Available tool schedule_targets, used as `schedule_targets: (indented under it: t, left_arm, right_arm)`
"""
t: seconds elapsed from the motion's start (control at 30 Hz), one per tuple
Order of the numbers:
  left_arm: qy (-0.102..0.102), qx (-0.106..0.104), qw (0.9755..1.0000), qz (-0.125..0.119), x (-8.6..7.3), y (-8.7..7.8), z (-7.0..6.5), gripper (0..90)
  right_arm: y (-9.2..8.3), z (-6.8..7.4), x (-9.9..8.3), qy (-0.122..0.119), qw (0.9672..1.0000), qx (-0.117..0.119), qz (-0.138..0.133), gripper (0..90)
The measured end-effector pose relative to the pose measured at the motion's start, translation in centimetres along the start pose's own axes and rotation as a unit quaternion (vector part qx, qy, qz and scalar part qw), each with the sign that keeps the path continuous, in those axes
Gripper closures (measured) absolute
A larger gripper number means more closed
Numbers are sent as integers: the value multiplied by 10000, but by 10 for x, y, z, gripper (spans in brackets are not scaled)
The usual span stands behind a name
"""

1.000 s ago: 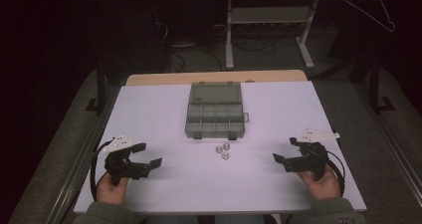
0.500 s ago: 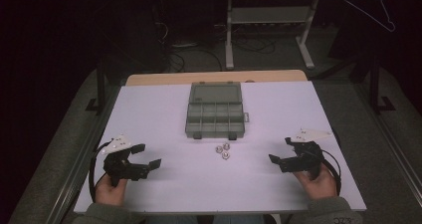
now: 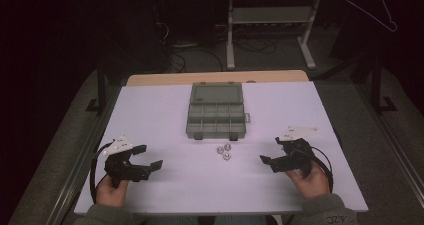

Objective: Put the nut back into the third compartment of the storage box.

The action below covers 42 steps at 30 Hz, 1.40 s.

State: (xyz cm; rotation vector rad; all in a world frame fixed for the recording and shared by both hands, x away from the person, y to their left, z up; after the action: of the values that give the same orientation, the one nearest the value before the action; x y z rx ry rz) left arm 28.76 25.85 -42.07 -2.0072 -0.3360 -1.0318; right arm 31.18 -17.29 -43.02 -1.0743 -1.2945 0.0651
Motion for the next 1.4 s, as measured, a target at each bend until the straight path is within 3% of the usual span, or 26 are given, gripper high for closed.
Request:
schedule_targets:
  t: [0.17, 0.6, 0.9, 1.07, 1.13, 1.4]
  left_arm:
    - [26, 3, 10000, 25, 0, 0, 0, 130]
    - [119, 18, 9999, 56, 1, -1, 3, 129]
    - [106, 3, 9999, 49, 1, 0, 2, 129]
    - [84, -9, 10000, 49, 1, 0, 2, 130]
    - [90, -9, 9999, 48, 1, 0, 2, 129]
    - [73, -17, 10000, 42, 1, 1, 2, 130]
  right_arm:
    - [13, 8, 17, -222, 9991, 295, 208, 188]
    - [43, 23, 52, -457, 9947, 743, 552, 268]
    - [70, 33, 65, -602, 9881, 1122, 857, 394]
    - [80, 37, 68, -736, 9853, 1185, 983, 447]
    - [86, 41, 69, -814, 9823, 1318, 1056, 502]
    - [103, 47, 67, -1010, 9763, 1427, 1278, 598]
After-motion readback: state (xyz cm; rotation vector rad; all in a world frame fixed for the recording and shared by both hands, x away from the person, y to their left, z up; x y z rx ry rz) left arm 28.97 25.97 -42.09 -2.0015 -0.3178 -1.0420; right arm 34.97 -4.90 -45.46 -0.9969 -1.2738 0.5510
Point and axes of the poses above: each handheld gripper's, and its own axes: y roughly forward along the jaws, x roughly out of its top, z roughly to its left, the point moved 4 cm from there along y, roughly forward along the jaws, and after that the axes turned 12 degrees about -y, right-handed, at the moved point
